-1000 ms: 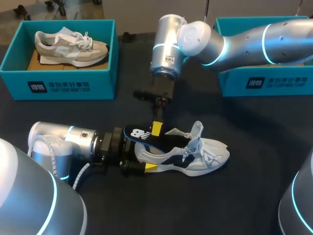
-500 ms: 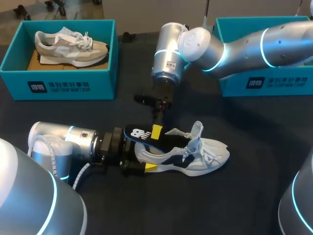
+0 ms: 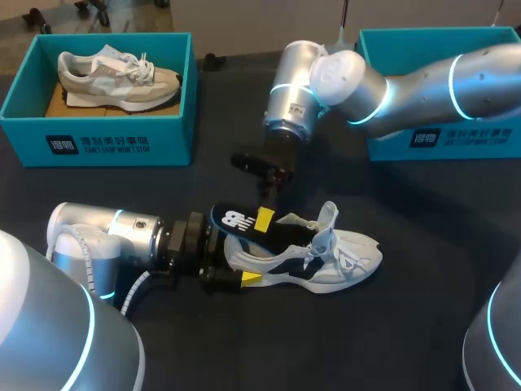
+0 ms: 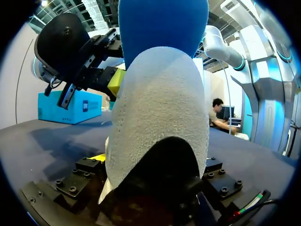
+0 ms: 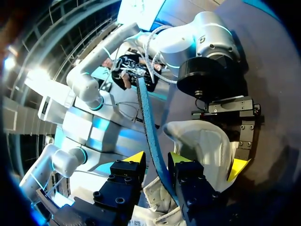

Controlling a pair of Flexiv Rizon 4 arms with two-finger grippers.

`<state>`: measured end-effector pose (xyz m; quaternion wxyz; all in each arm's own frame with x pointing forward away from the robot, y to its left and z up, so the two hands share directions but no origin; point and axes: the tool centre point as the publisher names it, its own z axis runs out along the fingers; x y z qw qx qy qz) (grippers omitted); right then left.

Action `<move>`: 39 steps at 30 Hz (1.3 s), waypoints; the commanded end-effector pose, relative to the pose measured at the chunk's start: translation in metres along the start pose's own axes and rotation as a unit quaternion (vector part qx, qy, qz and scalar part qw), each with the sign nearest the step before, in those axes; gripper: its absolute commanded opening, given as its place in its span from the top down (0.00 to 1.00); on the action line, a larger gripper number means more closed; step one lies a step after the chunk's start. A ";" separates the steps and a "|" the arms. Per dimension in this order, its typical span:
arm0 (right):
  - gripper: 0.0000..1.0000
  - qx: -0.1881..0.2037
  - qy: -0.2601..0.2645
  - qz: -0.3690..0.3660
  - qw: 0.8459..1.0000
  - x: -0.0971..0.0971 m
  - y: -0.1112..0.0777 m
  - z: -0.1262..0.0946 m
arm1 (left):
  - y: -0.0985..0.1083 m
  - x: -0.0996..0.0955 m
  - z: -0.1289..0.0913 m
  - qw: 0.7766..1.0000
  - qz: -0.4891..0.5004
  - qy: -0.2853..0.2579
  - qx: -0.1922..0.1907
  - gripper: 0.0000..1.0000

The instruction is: Take the shoe out of the shoebox, open the shoe tongue, remove and reinsert the insole, then place the shoe into the shoebox

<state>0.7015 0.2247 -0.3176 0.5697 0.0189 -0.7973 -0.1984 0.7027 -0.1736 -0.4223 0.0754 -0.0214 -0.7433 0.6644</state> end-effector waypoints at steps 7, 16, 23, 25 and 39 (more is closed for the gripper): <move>0.83 -0.010 -0.004 -0.016 1.000 0.001 0.003 0.004 | 0.001 0.000 0.001 1.000 0.000 -0.001 0.001 1.00; 1.00 -0.019 -0.011 -0.046 0.999 0.008 0.010 -0.001 | 0.001 0.000 0.001 1.000 0.000 -0.001 0.001 1.00; 1.00 -0.031 -0.029 -0.110 0.993 0.031 0.035 -0.011 | 0.001 0.000 0.001 1.000 0.000 -0.001 0.001 1.00; 1.00 -0.030 -0.035 -0.139 0.989 0.038 0.045 -0.012 | 0.001 0.000 0.001 1.000 0.000 -0.001 0.001 1.00; 1.00 -0.030 -0.035 -0.139 0.989 0.038 0.045 -0.012 | 0.001 0.000 0.001 1.000 0.000 -0.001 0.001 1.00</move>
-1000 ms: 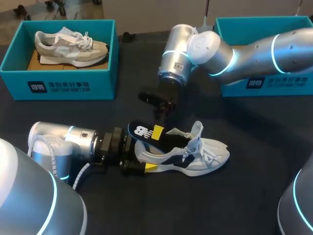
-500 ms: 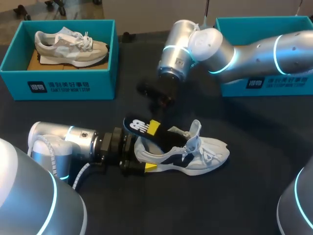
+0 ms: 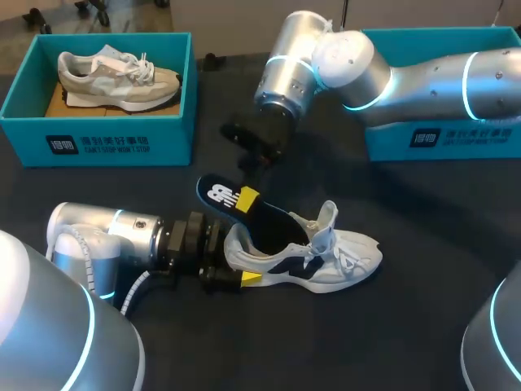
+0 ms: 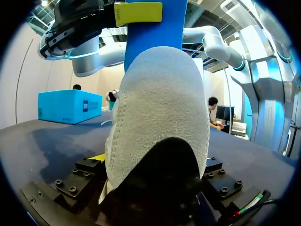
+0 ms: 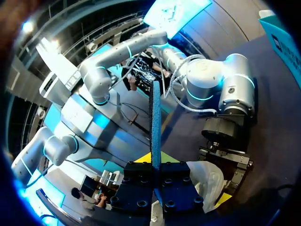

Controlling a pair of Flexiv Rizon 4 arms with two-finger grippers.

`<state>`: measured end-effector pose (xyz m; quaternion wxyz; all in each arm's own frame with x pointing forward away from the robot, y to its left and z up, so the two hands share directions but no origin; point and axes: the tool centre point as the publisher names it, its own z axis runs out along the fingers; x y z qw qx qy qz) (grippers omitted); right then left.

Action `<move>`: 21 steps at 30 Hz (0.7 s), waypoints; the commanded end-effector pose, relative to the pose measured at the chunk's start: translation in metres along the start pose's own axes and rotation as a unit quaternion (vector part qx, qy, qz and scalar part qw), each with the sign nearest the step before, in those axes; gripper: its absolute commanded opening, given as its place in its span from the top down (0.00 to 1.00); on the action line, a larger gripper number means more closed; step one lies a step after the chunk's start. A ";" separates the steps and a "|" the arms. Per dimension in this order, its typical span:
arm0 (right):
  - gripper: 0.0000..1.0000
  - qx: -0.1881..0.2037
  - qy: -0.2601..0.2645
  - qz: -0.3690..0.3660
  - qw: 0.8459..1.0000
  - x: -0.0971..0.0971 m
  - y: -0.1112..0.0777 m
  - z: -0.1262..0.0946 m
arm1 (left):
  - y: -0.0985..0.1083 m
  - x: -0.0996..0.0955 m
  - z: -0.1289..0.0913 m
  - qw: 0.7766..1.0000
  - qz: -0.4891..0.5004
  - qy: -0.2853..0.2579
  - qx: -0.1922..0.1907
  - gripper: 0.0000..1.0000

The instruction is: Take the shoe out of the shoebox, open the shoe tongue, remove and reinsert the insole, then place the shoe into the shoebox

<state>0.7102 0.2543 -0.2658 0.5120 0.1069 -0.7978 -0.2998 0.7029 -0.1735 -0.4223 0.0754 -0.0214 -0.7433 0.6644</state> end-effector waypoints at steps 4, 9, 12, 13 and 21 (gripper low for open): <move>1.00 -0.010 -0.019 -0.015 1.000 0.004 0.017 -0.001 | 0.001 0.000 0.001 1.000 0.000 -0.001 0.001 1.00; 1.00 -0.028 -0.055 -0.022 0.998 0.025 0.044 -0.013 | 0.001 0.000 0.001 1.000 0.000 -0.001 0.001 1.00; 1.00 -0.026 -0.080 -0.031 0.996 0.042 0.058 -0.018 | 0.001 0.000 0.001 1.000 0.000 -0.001 0.001 1.00; 1.00 -0.030 -0.087 -0.043 0.995 0.048 0.062 -0.022 | 0.001 0.000 0.001 1.000 0.000 -0.001 0.001 1.00; 1.00 -0.084 -0.111 -0.062 0.988 0.064 0.072 -0.036 | 0.001 0.000 0.001 1.000 0.000 -0.001 0.001 1.00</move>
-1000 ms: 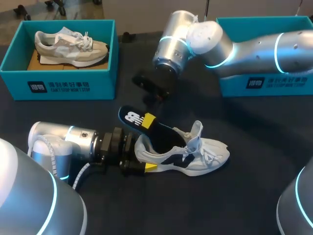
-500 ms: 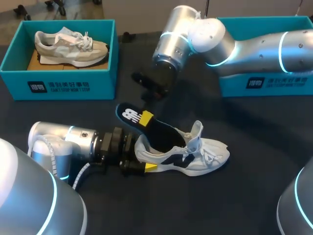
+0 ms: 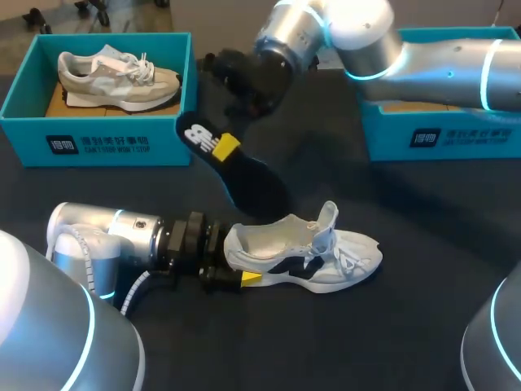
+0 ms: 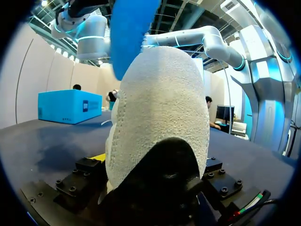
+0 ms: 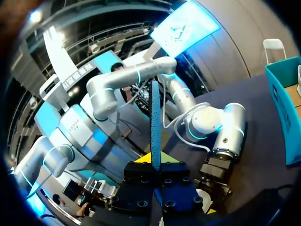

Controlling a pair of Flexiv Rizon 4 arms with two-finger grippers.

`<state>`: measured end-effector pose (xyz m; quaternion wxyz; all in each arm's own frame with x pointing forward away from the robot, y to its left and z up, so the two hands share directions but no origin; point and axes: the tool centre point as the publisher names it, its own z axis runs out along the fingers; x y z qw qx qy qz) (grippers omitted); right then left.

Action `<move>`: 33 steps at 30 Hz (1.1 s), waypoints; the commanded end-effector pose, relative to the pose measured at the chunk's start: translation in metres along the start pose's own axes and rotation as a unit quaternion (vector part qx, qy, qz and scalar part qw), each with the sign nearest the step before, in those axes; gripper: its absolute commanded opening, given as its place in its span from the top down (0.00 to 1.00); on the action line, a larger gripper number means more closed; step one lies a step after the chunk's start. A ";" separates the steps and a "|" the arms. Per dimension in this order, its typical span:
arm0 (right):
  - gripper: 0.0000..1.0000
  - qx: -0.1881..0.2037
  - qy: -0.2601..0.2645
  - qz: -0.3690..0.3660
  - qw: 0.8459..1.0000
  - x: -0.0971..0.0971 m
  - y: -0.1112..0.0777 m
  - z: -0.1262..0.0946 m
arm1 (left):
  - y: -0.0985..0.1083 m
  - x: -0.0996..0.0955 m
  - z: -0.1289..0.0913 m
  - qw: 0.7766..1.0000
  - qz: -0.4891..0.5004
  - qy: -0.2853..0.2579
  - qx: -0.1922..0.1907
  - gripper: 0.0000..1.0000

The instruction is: Take the shoe out of the shoebox, open the shoe tongue, remove and reinsert the insole, then place the shoe into the shoebox

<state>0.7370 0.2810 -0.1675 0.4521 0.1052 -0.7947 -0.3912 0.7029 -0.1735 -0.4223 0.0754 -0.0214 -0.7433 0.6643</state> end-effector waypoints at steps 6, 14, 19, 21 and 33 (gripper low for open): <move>1.00 -0.012 -0.056 -0.001 0.998 0.017 -0.009 0.003 | 0.001 0.000 0.001 1.000 0.000 -0.001 0.001 1.00; 1.00 -0.027 -0.098 -0.006 0.995 0.037 0.007 -0.006 | 0.001 0.000 0.001 1.000 0.000 -0.001 0.001 1.00; 1.00 -0.046 -0.136 -0.007 0.990 0.068 0.024 -0.017 | 0.001 0.000 0.001 1.000 0.000 -0.001 0.001 1.00; 1.00 -0.054 -0.146 -0.010 0.988 0.079 0.031 -0.022 | 0.001 0.000 0.001 1.000 0.000 -0.001 0.001 1.00; 1.00 -0.064 -0.160 -0.009 0.985 0.091 0.041 -0.026 | 0.001 0.000 0.001 1.000 0.000 -0.001 0.001 1.00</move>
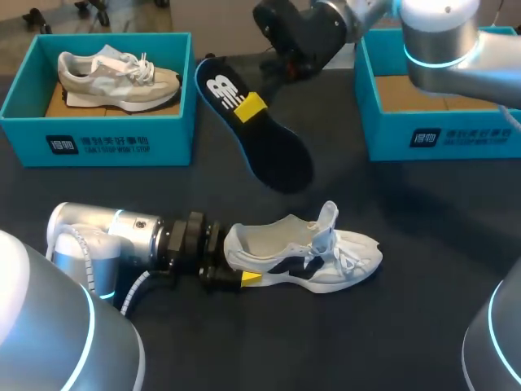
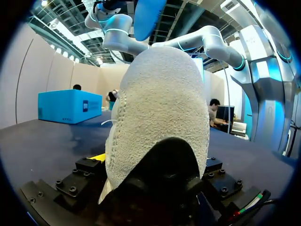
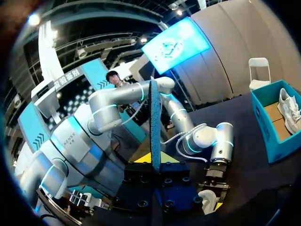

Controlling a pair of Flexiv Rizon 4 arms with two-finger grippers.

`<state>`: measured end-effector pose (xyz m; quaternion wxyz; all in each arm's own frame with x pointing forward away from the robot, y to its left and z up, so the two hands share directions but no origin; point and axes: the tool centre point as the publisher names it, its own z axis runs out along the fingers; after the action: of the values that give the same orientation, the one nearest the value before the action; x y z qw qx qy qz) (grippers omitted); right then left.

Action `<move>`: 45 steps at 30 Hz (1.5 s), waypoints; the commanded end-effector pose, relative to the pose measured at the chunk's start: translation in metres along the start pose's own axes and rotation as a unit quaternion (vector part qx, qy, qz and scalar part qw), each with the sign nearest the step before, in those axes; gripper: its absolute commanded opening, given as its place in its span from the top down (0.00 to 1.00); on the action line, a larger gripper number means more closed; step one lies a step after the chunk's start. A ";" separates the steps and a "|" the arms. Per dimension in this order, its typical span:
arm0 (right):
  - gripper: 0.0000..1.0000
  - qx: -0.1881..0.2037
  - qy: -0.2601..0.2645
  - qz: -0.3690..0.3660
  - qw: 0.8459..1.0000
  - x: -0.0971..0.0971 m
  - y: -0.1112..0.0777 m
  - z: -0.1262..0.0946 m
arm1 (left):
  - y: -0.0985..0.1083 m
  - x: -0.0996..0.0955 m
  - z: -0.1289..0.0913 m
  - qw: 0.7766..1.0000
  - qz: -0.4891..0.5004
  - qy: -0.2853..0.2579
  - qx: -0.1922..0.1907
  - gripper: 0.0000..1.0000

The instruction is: Take the shoe out of the shoebox, open the shoe tongue, remove and reinsert the insole, then place the shoe into the shoebox

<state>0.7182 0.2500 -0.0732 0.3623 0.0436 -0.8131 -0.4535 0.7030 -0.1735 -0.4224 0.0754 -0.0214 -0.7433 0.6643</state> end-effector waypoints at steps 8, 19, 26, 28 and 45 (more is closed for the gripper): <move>1.00 -0.034 -0.066 -0.030 0.997 0.024 0.006 -0.010 | 0.001 0.000 0.001 1.000 0.000 -0.001 0.001 1.00; 1.00 -0.085 -0.107 -0.001 0.991 0.074 0.020 -0.018 | 0.001 0.000 0.001 1.000 0.000 -0.001 0.001 1.00; 1.00 -0.085 -0.107 -0.001 0.991 0.074 0.020 -0.018 | 0.001 0.000 0.001 1.000 0.000 -0.001 0.001 1.00; 1.00 -0.085 -0.107 -0.001 0.991 0.074 0.020 -0.018 | 0.001 0.000 0.001 1.000 0.000 -0.001 0.001 1.00; 1.00 -0.122 -0.128 -0.004 0.984 0.108 0.012 -0.008 | 0.001 0.000 0.001 1.000 0.000 -0.001 0.001 1.00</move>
<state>0.6615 0.2162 -0.0010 0.2761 -0.0420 -0.7932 -0.5411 0.7030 -0.1734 -0.4224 0.0754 -0.0214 -0.7433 0.6643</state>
